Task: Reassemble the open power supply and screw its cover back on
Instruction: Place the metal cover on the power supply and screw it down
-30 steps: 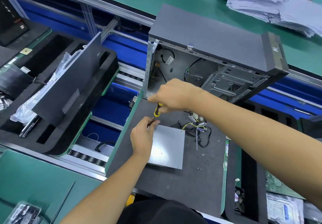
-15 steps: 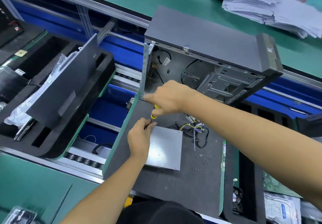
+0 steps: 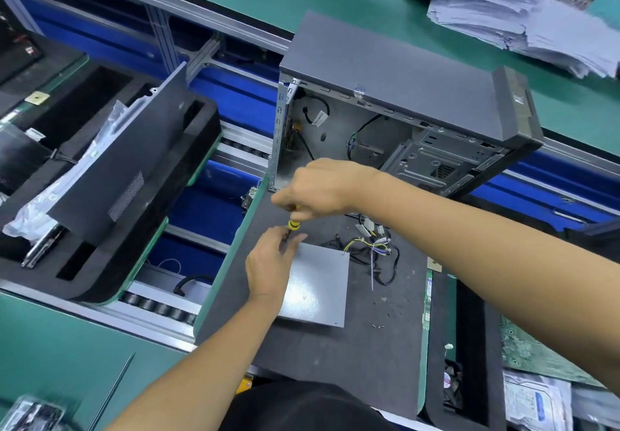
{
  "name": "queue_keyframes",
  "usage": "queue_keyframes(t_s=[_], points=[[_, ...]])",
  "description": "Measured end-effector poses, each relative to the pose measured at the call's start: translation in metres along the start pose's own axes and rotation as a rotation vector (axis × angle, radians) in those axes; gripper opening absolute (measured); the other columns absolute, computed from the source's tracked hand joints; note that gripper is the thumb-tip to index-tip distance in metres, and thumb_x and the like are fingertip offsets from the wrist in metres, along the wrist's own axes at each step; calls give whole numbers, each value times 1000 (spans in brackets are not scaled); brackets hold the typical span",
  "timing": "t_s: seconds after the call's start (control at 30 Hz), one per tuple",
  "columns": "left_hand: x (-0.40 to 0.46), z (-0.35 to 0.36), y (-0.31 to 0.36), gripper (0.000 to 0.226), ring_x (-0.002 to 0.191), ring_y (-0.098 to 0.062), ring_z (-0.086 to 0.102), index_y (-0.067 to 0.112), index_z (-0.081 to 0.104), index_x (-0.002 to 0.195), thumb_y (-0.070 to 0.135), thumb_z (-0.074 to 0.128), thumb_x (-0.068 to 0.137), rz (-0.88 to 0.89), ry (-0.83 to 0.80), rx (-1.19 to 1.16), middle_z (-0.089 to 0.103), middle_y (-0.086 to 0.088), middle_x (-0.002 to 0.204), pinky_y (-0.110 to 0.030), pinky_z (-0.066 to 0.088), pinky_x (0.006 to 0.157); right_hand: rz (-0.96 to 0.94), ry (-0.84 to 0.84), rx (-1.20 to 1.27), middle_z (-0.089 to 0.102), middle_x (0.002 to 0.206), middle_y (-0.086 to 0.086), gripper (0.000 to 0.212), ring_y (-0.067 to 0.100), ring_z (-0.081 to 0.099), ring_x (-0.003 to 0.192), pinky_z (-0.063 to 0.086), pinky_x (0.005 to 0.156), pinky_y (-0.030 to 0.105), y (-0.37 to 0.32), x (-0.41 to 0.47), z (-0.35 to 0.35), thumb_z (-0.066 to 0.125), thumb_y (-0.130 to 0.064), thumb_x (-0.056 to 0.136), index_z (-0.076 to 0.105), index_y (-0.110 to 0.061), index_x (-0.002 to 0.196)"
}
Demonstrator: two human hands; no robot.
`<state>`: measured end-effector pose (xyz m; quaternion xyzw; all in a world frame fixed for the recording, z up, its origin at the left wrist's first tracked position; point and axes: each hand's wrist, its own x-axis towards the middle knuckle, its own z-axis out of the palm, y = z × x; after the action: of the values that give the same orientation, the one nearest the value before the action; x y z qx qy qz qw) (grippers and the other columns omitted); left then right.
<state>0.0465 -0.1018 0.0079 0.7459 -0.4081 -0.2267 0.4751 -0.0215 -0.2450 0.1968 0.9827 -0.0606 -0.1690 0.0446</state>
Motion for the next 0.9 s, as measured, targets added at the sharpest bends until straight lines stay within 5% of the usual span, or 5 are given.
queue_keyframes(t_s=[0.1, 0.33, 0.47, 0.73, 0.9], points=[[0, 0, -1, 12, 68, -15, 58, 17, 70, 91, 26, 77, 92, 43, 25, -18, 62, 8, 75, -40, 52, 62, 29, 39, 20, 36, 58, -5, 31, 18, 33, 48, 13, 47, 30, -6, -2, 5, 51, -36, 92, 20, -28, 92], [1, 0, 0, 10, 70, -12, 60, 20, 77, 102, 24, 76, 93, 49, 10, 51, 66, 11, 80, -37, 54, 66, -36, 53, -137, 39, 61, -1, 48, 28, 34, 47, 12, 46, 29, 2, -9, -4, 55, -14, 86, 11, -34, 91], [0, -1, 2, 10, 76, -7, 62, 32, 67, 95, 31, 77, 92, -8, -4, -15, 65, 16, 79, -28, 51, 64, 121, -15, -162, 30, 56, 1, 27, 18, 25, 45, 13, 46, 30, -3, -5, -1, 49, -42, 96, 45, -18, 85], [1, 2, -3, 23, 72, -17, 64, 22, 58, 80, 29, 78, 91, -44, -4, 22, 69, 10, 79, -46, 54, 63, -17, 26, -144, 50, 80, -4, 40, 30, 49, 62, 16, 47, 29, 1, -11, -4, 55, -23, 87, 17, -31, 93], [1, -1, 0, 26, 87, 0, 66, 36, 59, 95, 41, 82, 85, -98, -29, -51, 68, 24, 91, -23, 54, 74, 137, -6, -226, 34, 57, 1, 33, 19, 26, 46, 13, 47, 30, -2, -6, -3, 46, -47, 96, 44, -18, 80]])
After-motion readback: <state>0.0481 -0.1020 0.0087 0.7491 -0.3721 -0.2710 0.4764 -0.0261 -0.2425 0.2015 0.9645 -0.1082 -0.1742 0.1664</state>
